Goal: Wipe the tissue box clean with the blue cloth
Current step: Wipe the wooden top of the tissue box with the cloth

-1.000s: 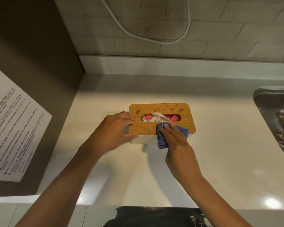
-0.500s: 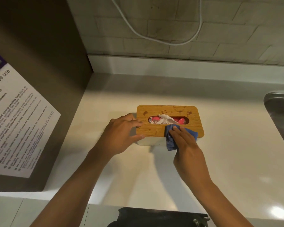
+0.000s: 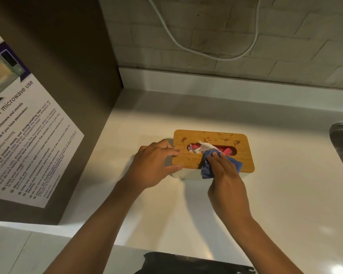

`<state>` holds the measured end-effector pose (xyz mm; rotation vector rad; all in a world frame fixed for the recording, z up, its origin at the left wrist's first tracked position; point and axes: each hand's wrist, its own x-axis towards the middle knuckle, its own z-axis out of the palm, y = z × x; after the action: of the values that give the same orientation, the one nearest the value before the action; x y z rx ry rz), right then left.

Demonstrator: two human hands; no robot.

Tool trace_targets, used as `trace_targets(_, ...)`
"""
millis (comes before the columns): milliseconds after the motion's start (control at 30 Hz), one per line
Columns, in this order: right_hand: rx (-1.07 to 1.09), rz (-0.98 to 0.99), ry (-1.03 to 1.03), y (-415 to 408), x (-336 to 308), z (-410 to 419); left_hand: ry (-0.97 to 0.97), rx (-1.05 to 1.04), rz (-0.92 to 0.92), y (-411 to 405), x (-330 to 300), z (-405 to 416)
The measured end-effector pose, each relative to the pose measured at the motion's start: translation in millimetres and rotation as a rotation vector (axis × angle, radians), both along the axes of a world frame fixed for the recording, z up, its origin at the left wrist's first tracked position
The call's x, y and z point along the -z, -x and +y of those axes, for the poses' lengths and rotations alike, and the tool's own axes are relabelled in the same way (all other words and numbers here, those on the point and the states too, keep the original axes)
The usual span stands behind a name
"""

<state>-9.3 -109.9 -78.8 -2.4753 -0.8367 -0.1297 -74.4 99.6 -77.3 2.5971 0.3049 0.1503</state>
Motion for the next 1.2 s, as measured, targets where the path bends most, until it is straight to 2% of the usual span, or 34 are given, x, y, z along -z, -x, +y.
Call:
trace_targets(167,-0.131,-0.012,0.032,19.8,2.6,7.9,0.002,-0.006,0.000,-0.2,1.0,-0.3)
trace_targets(367,-0.012,0.003,0.015,2.2,-0.1,-4.4,0.031,-0.010,-0.023,2.5,6.5,-0.9)
trace_targets(567,-0.159,-0.002,0.024,20.4,1.7,13.1,0.037,-0.016,-0.042,3.8,5.0,-1.3)
trace_targets(733,-0.040,0.018,0.014,2.0,-0.1,4.7,0.037,-0.015,-0.031,3.8,6.6,-2.4)
trace_targets(833,-0.092,0.041,0.024,12.5,-3.2,28.5,0.041,-0.014,-0.047,3.2,4.8,-2.7)
trace_targets(933,-0.162,-0.012,0.035,18.7,0.4,19.1,0.036,-0.011,-0.050,3.5,4.2,-1.5)
trace_targets(1100,-0.049,0.016,0.024,1.3,-0.5,4.2,0.043,-0.013,-0.027,3.3,6.5,-0.6)
trace_targets(1200,-0.085,0.009,0.025,10.2,-1.5,25.0,0.035,-0.005,-0.041,2.7,5.8,-1.9)
